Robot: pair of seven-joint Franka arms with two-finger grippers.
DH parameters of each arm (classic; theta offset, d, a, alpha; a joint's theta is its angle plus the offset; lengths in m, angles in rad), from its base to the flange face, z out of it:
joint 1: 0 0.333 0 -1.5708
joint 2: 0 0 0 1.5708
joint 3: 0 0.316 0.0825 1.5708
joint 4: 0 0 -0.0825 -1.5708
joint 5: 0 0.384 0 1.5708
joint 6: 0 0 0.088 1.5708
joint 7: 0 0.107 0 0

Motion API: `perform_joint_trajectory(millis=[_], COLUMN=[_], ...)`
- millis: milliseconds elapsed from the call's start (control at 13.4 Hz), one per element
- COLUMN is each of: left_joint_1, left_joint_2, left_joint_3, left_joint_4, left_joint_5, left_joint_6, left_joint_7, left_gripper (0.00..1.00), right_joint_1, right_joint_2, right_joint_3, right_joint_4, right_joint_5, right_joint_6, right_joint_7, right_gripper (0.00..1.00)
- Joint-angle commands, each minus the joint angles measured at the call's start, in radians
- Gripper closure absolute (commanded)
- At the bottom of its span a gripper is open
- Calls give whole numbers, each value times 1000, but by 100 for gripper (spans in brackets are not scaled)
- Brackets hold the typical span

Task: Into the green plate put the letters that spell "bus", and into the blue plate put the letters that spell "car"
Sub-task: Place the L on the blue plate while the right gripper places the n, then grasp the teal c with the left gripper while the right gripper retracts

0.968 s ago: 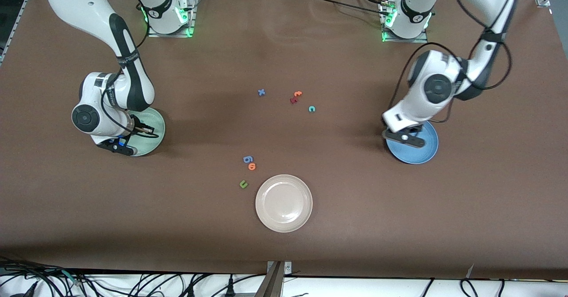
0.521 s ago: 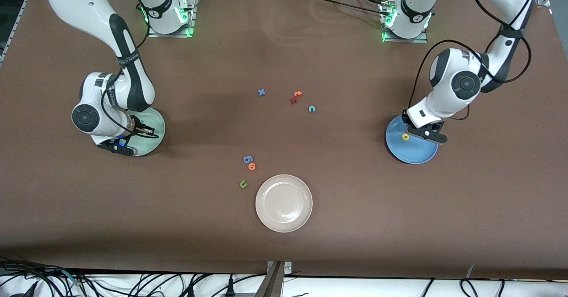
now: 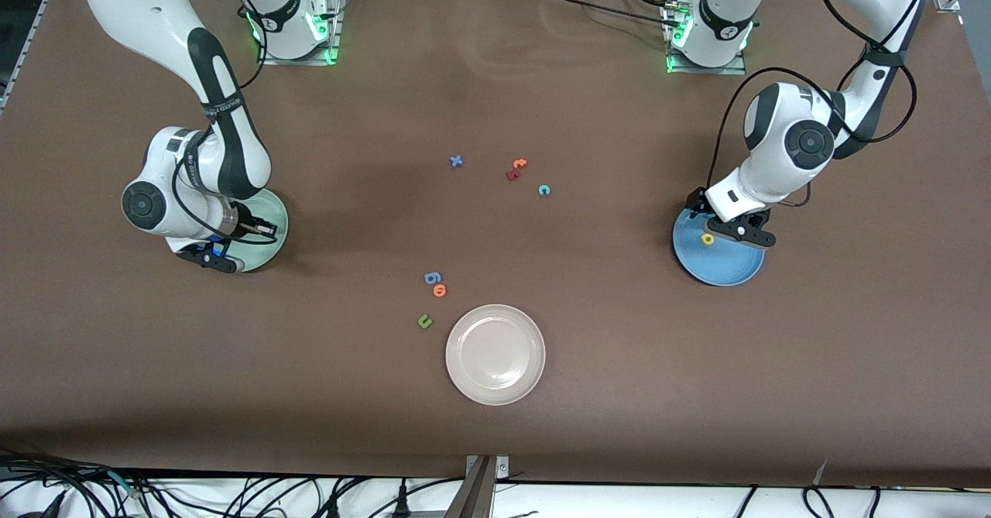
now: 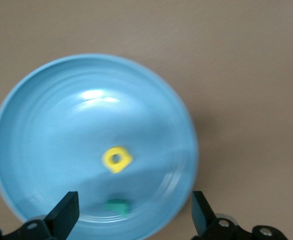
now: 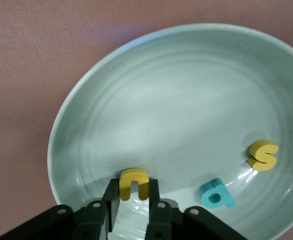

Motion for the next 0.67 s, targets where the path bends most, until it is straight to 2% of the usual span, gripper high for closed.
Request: perform_joint_trajectory(millis=[0,298,596], left_joint_1=[-115,-336,-489], left_joint_2=[28,58,173], left_joint_3=[-16,-16,-16], left_joint_4=[74,109,226], left_joint_5=[-52,-52,-52], left_joint_6=[-73,-73,-73], left_joint_7=[-167,-516,-777], left_gripper=[0,0,0], right_joint_1=[-4,-1,-4], right_joint_2=[4,-57,-137], right_joint_3=[2,-5,-41], right_joint_4=[5,45,152], right_joint_5=[25,25,13], right_joint_6=[9,-53,-274], right_joint_7=[-31,-31,-31], right_gripper=[1,1,1])
